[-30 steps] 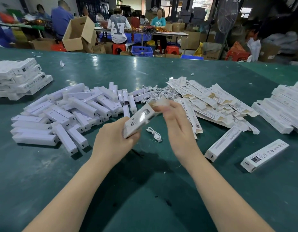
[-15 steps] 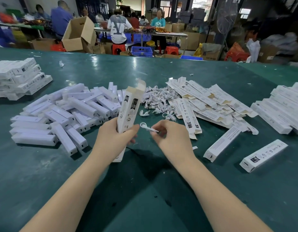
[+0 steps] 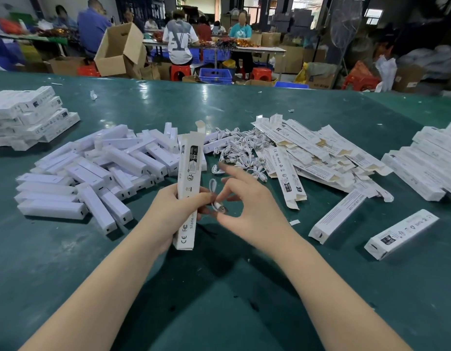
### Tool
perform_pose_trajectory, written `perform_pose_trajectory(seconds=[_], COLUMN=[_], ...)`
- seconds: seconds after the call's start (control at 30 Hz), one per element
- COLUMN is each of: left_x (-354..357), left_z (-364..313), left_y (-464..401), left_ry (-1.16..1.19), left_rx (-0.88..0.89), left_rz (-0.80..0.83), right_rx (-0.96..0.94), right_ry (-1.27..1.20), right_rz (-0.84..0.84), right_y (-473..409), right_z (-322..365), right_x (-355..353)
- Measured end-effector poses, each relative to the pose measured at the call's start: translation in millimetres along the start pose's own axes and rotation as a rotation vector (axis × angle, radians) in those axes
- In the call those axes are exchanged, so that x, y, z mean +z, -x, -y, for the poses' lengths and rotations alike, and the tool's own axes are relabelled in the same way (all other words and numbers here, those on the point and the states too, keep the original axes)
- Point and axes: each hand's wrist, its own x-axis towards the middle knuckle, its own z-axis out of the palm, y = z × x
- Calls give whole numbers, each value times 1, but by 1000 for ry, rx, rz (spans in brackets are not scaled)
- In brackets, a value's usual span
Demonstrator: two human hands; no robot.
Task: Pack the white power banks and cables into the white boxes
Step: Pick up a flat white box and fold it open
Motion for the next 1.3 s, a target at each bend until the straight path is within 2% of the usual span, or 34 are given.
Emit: perform_pose_trajectory(seconds=[0.17,0.5,0.77,0.87,0.93,1.0,1.07,1.13,1.2,1.3], left_x=[-6,-12,-10,-11,-9,-9,-13,-15,-15,-13], left_z=[-1,-8,-6,-7,-6,-1,6,7,9,12], left_y=[-1,0,1,1,0,-2,-4,-4,-5,-6], left_ry=[-101,14,-28,39,37,-174,-627,-939,-1019,-1061], left_rx=[-69,-162,-214,-210,-143,41,279,384,431,496], left_rz=[93,219,302,292,227,31,-182,-269,-277,-265], right_rx=[55,204,316,299,279,266,236,204,204,224], right_ry=[-148,-374,-426,-425,-449,-560,-636,-689,-742,-713], right_rz=[71,59,261,145,19,-134,-281,-361,-383,-320], right_y=[2,2,2,3,1,-1,-2,-3,-3,-5], right_z=[3,10,9,9,9,8,6,6,5,2], right_x=[-7,-18,-26,-29,-30,-31,-35,-41,-44,-44])
